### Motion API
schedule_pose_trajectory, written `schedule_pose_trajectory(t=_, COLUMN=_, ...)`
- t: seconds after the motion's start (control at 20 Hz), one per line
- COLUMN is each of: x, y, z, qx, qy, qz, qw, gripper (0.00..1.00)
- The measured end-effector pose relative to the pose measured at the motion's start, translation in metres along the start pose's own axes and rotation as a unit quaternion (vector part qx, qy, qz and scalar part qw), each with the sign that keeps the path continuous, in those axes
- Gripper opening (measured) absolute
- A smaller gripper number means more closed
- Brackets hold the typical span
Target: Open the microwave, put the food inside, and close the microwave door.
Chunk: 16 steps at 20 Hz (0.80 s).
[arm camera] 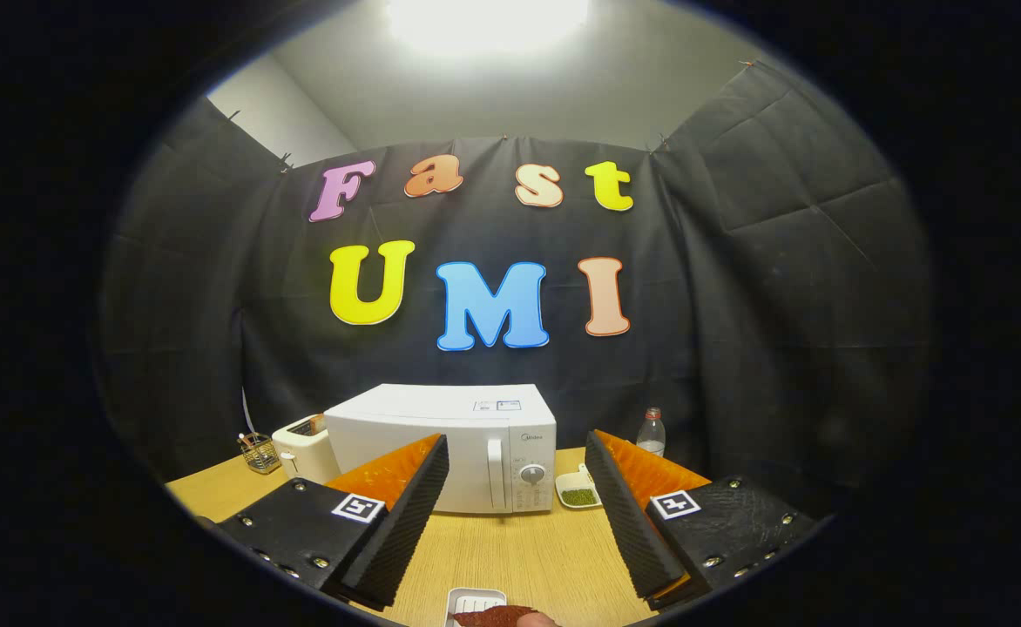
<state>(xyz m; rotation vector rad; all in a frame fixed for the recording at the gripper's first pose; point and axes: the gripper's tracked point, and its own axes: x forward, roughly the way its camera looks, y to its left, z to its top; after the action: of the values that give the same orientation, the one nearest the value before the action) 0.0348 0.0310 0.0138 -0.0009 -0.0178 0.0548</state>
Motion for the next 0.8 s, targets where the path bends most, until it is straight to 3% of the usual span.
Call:
schedule_pose_trajectory(t=0.4, x=0.061, y=0.001, z=-0.006, qx=0.012, qy=0.011, qz=0.018, qw=1.000, gripper=0.96)
schedule_pose_trajectory(t=0.8, x=0.135, y=0.013, z=-0.040, qx=0.011, qy=0.036, qz=0.041, qw=0.998, gripper=0.96)
